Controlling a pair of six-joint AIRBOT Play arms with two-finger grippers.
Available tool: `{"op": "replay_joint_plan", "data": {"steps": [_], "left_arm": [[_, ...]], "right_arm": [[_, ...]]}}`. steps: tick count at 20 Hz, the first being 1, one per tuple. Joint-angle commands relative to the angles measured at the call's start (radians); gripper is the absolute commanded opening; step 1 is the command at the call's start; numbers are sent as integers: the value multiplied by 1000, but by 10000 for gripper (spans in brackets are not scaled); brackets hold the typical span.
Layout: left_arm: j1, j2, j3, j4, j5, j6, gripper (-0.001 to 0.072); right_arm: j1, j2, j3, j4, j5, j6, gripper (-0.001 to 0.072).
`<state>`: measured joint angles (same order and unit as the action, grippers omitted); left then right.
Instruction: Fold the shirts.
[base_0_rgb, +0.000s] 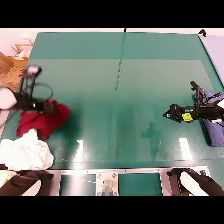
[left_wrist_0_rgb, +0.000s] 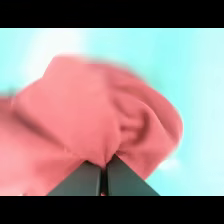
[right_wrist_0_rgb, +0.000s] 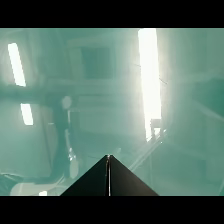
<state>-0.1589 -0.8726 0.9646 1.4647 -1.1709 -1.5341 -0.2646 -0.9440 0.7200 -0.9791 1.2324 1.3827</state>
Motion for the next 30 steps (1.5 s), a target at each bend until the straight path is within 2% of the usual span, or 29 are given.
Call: {"op": "replay_joint_plan", "data": {"steps": [1, 3, 9, 10, 11, 12, 13, 16, 19, 21, 23, 26, 28, 30], "left_arm": [[-4, 1, 163, -472, 90, 170, 15], [-70, -19, 159, -599, 172, 236, 16], [-447, -320, 159, -606, 380, 261, 25], [-473, -379, 159, -608, 396, 259, 339], [-478, -423, 159, -616, 396, 239, 658], [-469, -447, 159, -615, 388, 213, 691], [-446, -451, 161, -611, 370, 206, 692], [-270, -430, 217, -560, 160, 195, 692], [-77, -414, 224, -422, -53, 116, 692], [-2, -414, 185, -360, -96, 83, 691], [5, -414, 92, -391, 3, 72, 692], [-47, -415, -81, -565, 299, 111, 690], [-108, -453, -140, -640, 449, 156, 601], [-177, -520, -143, -674, 539, 155, 600]], "right_arm": [[0, 0, -1, 1, -3, 1, 17], [0, 0, 0, 4, -6, 1, 17], [-10, 0, 0, 3, -58, 32, 18], [-16, 0, 0, 3, -58, 32, 79], [-27, 0, 0, 3, -57, 38, 246], [-41, 0, 0, 3, -53, 50, 395], [-56, 0, 2, 3, -47, 50, 451], [-93, 0, 9, 3, -18, 49, 452], [-85, -8, -16, 8, -26, 49, 451], [-59, -27, -66, 34, -56, 45, 451], [-8, -54, -121, 71, -106, 21, 451], [114, -134, -166, 141, -196, -5, 450], [200, -208, -164, 170, -249, -12, 451], [260, -270, -164, 225, -290, -42, 450]]}}
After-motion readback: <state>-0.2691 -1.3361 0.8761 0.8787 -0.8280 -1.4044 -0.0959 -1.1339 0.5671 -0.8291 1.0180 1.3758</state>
